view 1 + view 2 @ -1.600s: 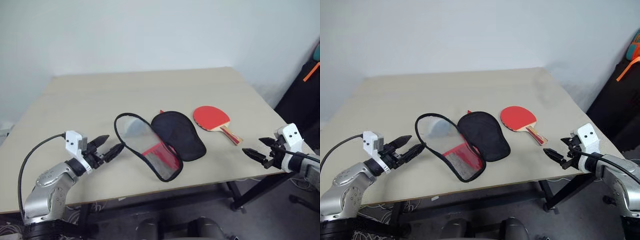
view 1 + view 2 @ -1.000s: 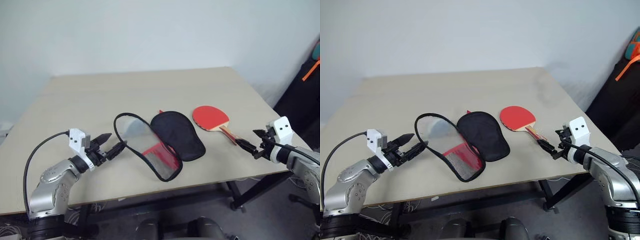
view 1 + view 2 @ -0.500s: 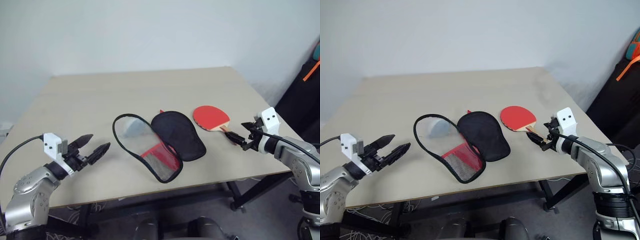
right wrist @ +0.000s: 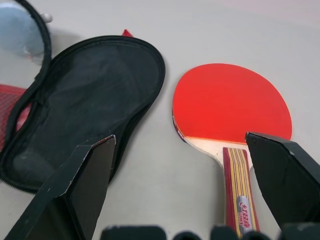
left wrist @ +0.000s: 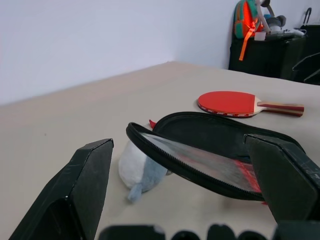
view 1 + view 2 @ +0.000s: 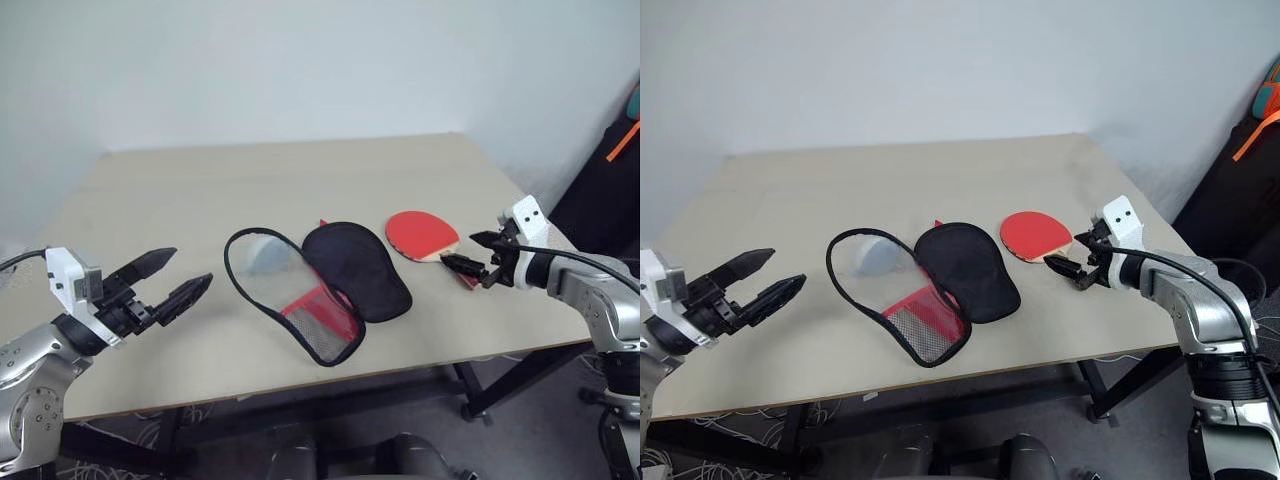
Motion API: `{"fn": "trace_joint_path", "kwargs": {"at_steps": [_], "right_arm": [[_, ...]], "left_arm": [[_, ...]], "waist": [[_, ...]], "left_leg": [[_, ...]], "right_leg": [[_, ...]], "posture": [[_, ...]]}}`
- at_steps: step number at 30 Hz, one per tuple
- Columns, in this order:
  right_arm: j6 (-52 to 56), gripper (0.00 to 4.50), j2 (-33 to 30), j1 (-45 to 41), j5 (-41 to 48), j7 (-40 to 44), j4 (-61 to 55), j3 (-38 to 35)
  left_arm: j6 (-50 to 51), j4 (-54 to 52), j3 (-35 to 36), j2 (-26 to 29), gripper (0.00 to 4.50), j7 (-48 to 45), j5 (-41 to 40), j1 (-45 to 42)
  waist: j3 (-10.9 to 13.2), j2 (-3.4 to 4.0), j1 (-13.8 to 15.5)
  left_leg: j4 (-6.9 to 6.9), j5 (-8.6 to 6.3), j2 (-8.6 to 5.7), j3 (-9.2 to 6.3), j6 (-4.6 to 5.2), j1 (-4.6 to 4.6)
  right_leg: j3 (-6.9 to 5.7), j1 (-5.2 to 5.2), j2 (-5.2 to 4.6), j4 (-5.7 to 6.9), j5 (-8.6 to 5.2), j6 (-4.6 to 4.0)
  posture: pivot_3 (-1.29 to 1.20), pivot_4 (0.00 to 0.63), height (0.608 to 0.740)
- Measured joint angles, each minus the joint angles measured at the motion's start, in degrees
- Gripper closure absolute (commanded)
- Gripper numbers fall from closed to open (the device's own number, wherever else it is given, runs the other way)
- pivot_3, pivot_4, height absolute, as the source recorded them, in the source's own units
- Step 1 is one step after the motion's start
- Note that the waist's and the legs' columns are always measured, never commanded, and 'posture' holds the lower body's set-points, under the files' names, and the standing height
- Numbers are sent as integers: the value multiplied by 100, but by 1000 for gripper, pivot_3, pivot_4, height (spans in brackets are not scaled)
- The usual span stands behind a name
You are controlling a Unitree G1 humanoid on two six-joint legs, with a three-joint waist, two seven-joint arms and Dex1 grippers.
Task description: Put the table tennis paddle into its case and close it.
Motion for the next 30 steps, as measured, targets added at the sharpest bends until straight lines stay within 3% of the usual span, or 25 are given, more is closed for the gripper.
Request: {"fn": "trace_joint_path", "kwargs": {"at_steps": [8,15,24,30], "right_arm": [[130,0,-370,-584,-182,525,392,449],[-84,0,-333,-1085,-774,611,1316,1052],[-78,0,382,-2292,-1509,471,3447,1556],[-689,0,962,-2690,-1928,321,4979,1680]], "left_arm": [[88,-20,-53,320,50,-297,-83,-220],[102,146,-419,550,50,-657,58,-540],[59,498,-768,694,50,-1127,193,-985],[-18,523,-934,676,50,-1199,289,-1084]], "waist": [[0,0,3],[0,1,-3],[0,2,-108],[0,2,-186]], "left_leg": [[-1,1,3,10,-2,0],[-2,4,5,33,-7,-2],[-4,11,9,67,-20,-6],[-12,17,5,78,-29,-6]], "right_leg": [[4,-8,0,1,-1,-3],[16,-16,1,6,2,0],[15,-22,4,9,9,2],[16,-24,6,9,10,3]], "posture": [[0,0,706],[0,0,706],[0,0,706],[0,0,706]]}}
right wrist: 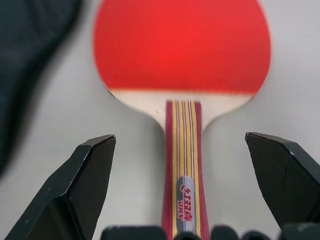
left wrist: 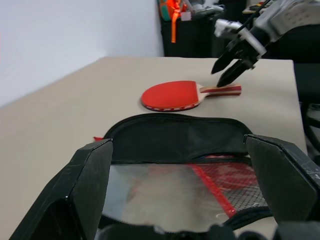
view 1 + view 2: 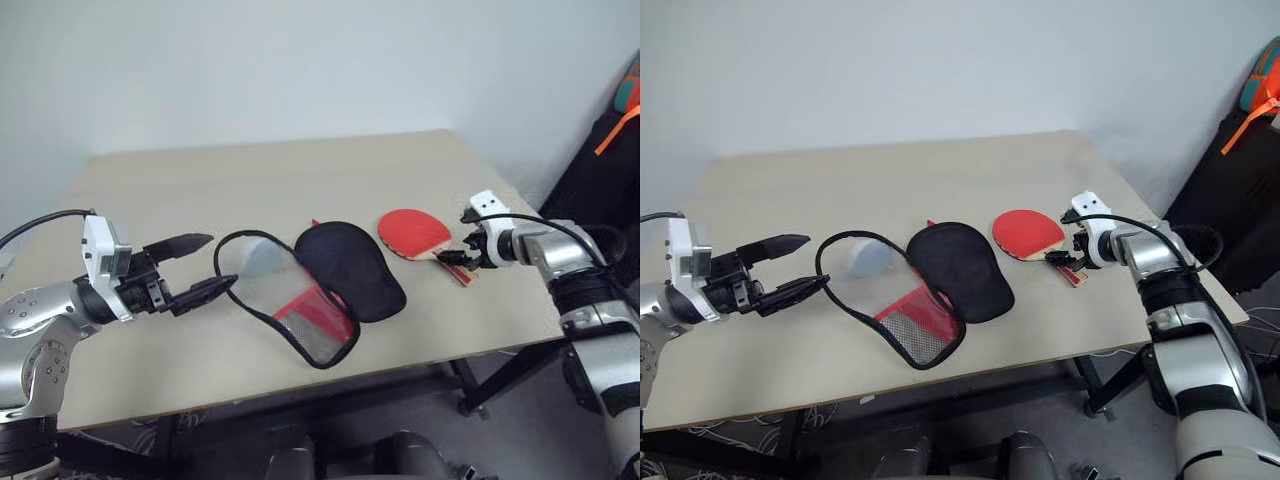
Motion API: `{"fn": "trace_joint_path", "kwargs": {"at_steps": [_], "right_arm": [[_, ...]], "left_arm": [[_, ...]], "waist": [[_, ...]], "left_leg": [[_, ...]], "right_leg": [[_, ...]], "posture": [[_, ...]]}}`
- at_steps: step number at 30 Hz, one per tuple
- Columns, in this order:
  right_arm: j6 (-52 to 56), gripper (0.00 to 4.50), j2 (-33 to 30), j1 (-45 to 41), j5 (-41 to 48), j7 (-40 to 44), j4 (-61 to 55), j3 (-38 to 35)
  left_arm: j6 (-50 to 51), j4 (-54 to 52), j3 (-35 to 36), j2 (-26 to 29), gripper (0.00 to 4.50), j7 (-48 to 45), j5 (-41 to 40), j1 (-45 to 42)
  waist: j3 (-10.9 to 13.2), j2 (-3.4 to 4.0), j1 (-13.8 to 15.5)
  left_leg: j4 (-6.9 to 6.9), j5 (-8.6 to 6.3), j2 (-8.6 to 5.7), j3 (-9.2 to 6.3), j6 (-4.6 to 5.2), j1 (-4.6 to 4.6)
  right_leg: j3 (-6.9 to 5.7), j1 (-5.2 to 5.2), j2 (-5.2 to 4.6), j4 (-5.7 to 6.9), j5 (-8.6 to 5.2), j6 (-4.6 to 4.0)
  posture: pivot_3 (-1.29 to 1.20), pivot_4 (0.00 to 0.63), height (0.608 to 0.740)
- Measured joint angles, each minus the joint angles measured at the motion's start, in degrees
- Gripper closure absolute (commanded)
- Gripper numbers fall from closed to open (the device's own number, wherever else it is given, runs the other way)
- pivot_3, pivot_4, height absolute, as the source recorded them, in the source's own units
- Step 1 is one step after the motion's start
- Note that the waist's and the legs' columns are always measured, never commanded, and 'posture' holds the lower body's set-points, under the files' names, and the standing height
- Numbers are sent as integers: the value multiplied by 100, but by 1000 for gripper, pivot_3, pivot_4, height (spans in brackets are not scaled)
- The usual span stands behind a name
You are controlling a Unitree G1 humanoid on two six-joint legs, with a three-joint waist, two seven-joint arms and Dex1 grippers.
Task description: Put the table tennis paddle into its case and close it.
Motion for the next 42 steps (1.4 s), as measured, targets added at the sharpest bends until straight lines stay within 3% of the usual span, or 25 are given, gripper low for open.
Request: {"fn": "trace_joint_path", "kwargs": {"at_steps": [8,18,28,35,42], "right_arm": [[-827,0,587,-360,-319,-376,1357,-105],[-1370,3326,887,-582,-531,-703,2085,-378],[-1199,3332,971,-833,-563,-777,1929,-726],[325,3332,1852,-785,-188,-1147,-651,-1008],[2044,3332,2947,542,-13,-1981,-2805,-661]], "left_arm": [[-14,-3,-23,-20,50,3,17,-34],[-14,-16,-74,-121,0,59,25,-30],[-16,-20,-77,-173,0,119,27,-7],[-24,-45,-104,-204,0,122,67,29],[-24,-59,-101,-209,0,130,98,55]], "waist": [[0,2,-91],[-2,3,-116],[8,20,-120],[8,22,-150],[5,16,-54]], "left_leg": [[-14,9,-3,5,-14,3],[-15,11,-1,3,-17,4],[-16,13,-2,6,-18,2],[-24,16,8,-1,-39,5],[-24,19,0,-9,-34,-2]], "right_leg": [[2,-5,6,0,1,0],[4,-2,4,2,1,0],[9,-10,5,5,1,0],[13,-15,30,6,1,-3],[-1,-8,-1,5,0,-4]], "posture": [[0,0,706],[0,0,706],[0,0,706],[0,0,706],[0,0,706]]}}
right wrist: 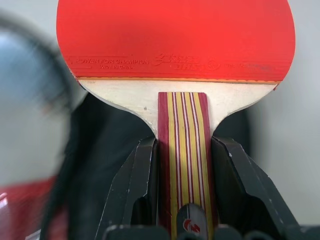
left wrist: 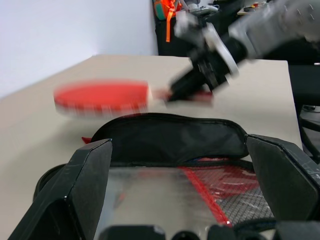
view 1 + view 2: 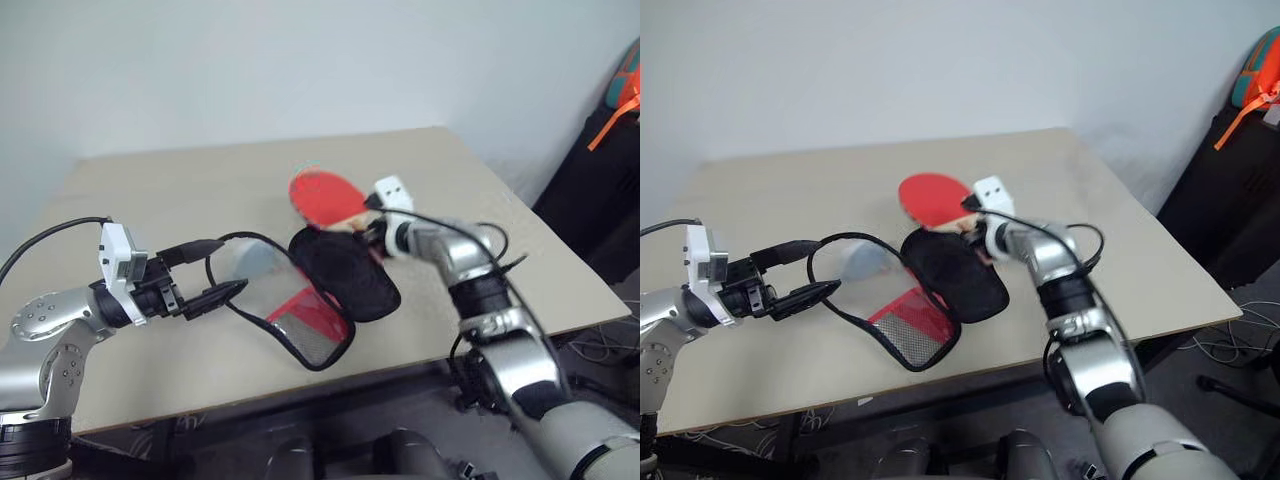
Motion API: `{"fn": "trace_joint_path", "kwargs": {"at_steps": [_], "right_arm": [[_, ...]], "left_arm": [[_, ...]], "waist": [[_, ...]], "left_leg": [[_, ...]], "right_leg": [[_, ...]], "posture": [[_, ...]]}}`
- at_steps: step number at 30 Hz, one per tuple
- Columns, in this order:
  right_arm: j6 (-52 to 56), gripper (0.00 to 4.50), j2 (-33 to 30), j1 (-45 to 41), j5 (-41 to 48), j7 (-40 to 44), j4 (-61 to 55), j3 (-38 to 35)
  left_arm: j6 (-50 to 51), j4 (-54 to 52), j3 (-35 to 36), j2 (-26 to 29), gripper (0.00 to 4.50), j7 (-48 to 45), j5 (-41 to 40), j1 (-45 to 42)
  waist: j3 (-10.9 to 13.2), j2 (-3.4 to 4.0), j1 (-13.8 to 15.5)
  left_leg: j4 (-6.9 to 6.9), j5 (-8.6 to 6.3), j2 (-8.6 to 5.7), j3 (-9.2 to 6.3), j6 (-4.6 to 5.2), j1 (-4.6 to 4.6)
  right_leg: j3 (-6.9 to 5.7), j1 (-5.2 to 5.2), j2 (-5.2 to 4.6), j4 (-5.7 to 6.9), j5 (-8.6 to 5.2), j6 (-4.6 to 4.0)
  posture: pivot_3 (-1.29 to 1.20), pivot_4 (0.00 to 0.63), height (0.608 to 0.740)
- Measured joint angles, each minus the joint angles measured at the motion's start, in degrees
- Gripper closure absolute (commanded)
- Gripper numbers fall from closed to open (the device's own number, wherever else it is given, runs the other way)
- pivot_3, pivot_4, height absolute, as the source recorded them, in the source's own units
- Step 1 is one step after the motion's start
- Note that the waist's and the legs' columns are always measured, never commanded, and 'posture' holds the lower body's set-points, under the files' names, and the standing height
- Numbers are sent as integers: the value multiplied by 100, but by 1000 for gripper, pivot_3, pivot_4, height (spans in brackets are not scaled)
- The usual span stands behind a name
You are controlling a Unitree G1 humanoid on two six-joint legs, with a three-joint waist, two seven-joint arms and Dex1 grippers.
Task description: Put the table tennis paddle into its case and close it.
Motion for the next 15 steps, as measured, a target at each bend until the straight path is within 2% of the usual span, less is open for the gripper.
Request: {"fn": "trace_joint_path", "kwargs": {"at_steps": [6,15], "right_arm": [[593,3332,188,684,25,-438,-781,181],[651,3332,-58,733,25,-587,-842,309]], "left_arm": [[1,-49,2,-4,0,37,0,54],[2,-69,2,-4,0,57,0,75]], "waist": [[-1,-2,-22],[-1,-3,-19]], "left_leg": [[-3,0,1,1,-1,2],[-2,0,0,1,-1,2]], "right_leg": [[0,-3,8,0,0,0],[1,-2,8,-1,0,0]], "posture": [[0,0,706],[0,0,706]]}}
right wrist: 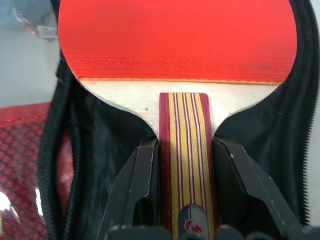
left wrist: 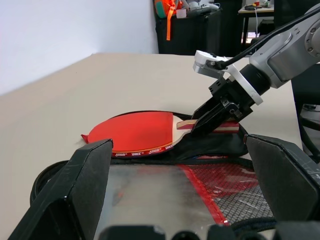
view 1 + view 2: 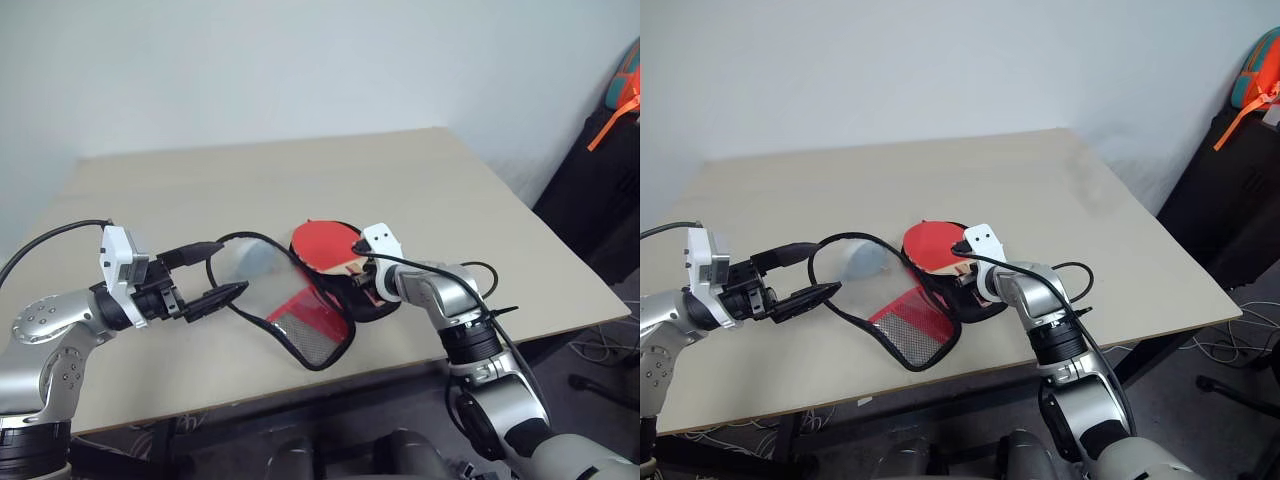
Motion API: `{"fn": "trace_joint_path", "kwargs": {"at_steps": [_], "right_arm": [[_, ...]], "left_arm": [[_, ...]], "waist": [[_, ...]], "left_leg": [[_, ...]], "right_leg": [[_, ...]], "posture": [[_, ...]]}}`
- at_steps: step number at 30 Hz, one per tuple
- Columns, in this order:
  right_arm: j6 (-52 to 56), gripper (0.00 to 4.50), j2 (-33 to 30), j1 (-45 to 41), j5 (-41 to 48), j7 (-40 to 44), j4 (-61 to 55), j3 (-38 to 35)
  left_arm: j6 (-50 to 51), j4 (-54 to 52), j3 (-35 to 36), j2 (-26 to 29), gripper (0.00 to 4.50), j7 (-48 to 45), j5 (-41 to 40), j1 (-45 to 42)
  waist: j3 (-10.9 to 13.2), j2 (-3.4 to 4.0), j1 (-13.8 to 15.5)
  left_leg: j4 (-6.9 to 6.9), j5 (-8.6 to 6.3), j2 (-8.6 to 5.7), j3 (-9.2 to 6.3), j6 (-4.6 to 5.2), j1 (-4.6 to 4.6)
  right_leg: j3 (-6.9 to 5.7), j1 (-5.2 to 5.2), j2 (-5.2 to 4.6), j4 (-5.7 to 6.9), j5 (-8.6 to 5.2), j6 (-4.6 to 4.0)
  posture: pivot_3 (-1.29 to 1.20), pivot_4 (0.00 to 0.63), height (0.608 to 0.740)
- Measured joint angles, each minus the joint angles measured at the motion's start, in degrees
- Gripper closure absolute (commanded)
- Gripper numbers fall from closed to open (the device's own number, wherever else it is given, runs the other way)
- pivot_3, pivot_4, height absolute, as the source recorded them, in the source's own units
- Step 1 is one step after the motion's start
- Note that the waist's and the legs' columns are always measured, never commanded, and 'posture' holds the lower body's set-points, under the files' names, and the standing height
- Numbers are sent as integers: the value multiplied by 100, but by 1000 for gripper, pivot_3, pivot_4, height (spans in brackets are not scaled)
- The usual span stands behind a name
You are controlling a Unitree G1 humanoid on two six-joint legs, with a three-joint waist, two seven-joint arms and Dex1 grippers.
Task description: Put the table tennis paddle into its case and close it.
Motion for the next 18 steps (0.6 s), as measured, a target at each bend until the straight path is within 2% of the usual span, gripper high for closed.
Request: {"fn": "trace_joint_path", "kwargs": {"at_steps": [9,18], "right_arm": [[4,3332,-43,52,-1,-90,-7,90],[50,3332,299,15,5,-354,46,37]], "left_arm": [[0,2,0,0,0,0,1,-12],[-1,4,0,0,0,-2,9,-15]], "waist": [[-1,-1,-2],[-1,-2,-5]], "left_leg": [[0,0,0,1,0,1],[0,-1,0,2,-1,1]], "right_leg": [[0,0,3,0,0,0],[1,-2,7,0,0,0]], "posture": [[0,0,706],[0,0,706]]}}
